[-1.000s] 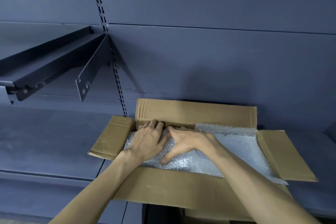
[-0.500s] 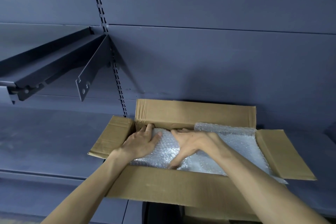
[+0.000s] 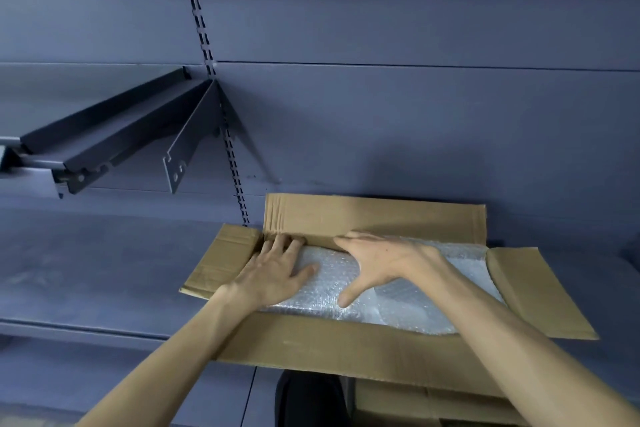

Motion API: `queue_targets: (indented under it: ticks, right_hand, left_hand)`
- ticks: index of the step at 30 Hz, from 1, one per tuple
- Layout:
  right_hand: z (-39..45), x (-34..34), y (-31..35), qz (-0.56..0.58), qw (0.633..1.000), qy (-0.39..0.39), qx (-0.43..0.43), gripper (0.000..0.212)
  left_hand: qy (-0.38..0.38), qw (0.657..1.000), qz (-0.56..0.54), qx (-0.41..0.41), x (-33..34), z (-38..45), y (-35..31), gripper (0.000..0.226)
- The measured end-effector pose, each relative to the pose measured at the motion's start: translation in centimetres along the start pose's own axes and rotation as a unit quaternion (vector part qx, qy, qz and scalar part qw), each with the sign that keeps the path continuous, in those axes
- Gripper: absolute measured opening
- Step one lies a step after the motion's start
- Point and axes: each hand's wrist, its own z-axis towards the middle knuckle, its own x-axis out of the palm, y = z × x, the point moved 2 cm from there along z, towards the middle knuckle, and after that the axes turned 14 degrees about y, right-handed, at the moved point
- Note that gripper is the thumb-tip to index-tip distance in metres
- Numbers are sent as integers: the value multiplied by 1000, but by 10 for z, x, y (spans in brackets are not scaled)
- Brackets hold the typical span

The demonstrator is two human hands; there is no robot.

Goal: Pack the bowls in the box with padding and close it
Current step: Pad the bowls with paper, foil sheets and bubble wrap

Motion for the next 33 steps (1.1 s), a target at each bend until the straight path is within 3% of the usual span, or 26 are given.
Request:
queue_targets:
  ticks: [2, 7, 9, 11, 13, 15, 17, 20, 22, 27, 28, 31, 33]
  right_hand:
    - [-5, 1, -10, 18, 999, -31, -11, 114]
    - [-25, 15, -39, 76, 991, -103, -41, 91]
    - [-35, 22, -54, 101, 983, -142, -53, 73]
    - [-48, 30, -72, 115, 977, -176, -47, 55]
    - [-61, 38, -89, 120, 977, -176, -28, 47]
    - [-71, 46, -103, 107, 982, -158, -6, 49]
    - [-79, 52, -111, 87, 985, -149, 11, 56]
    - [-91, 62, -118, 91, 985, -149, 17, 67]
    - [-98, 69, -124, 100, 984, -143, 23, 75]
    - [-115, 76, -139, 139, 982, -122, 47, 81]
    - [-118, 75, -142, 140, 981, -123, 52, 79]
    - [-123, 72, -149, 130, 982, -116, 68, 79]
    - [-124, 73, -149, 132, 984, -97, 71, 93]
  left_hand:
    - [59, 996, -55, -32, 9, 2, 1, 89]
    - [110, 992, -20, -56, 10, -2, -3, 105]
    - [79, 994, 44, -56, 5, -6, -8, 100]
    - [-9, 987, 156, -38, -3, -11, -22, 84]
    - [-77, 978, 188, 49, -8, -10, -39, 63]
    - [-71, 978, 109, 165, -11, -5, -57, 51]
    - [-9, 976, 41, 216, -7, 3, -71, 50]
    - [90, 975, 71, 191, 5, 18, -75, 60]
    - [118, 974, 89, 174, 9, 25, -71, 63]
    - [-51, 965, 3, 256, -17, 30, -97, 47]
    - [-42, 965, -5, 259, -22, 28, -107, 54]
    - [82, 967, 35, 240, -23, 24, -136, 93]
    - [146, 959, 54, 236, -17, 23, -152, 106]
